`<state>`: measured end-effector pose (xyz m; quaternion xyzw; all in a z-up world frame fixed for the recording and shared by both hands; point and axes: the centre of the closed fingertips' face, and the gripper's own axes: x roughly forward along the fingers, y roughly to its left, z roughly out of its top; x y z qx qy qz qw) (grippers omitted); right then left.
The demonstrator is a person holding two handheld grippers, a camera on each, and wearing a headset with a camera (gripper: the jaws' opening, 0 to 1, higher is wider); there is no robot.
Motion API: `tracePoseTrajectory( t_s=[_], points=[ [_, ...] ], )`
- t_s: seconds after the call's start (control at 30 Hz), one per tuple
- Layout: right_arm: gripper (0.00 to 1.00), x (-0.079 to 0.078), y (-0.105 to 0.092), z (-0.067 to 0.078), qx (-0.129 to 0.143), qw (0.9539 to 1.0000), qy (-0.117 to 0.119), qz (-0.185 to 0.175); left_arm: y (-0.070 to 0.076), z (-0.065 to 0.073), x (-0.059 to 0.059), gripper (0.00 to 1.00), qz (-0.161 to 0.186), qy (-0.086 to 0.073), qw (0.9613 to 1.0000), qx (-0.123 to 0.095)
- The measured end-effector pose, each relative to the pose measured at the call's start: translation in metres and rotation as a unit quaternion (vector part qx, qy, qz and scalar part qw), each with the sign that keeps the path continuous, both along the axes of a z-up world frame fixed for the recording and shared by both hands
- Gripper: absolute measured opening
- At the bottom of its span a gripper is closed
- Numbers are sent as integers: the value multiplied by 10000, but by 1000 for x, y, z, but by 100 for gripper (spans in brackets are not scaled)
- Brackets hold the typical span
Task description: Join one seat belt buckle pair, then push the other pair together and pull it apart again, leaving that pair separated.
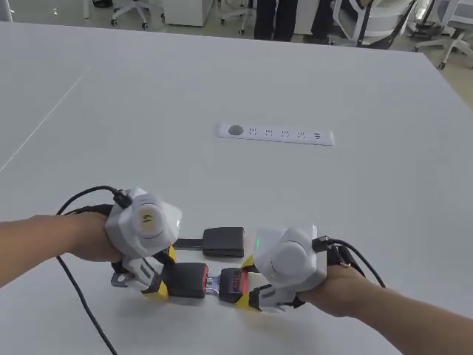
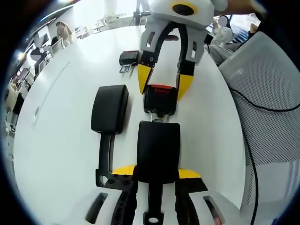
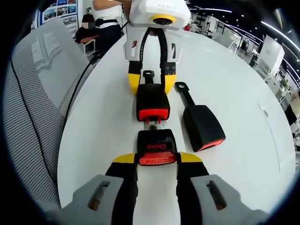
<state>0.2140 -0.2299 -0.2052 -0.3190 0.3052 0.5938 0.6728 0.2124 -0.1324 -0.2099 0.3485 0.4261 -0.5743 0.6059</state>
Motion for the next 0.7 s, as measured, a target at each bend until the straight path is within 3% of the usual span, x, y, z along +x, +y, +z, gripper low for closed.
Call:
tracePoseTrajectory(
  t_s=[0.7],
  points=[
    [28, 0, 3, -1, -155, 9999, 27, 25, 0, 0, 1, 31, -65, -28, 10000, 49]
  ],
)
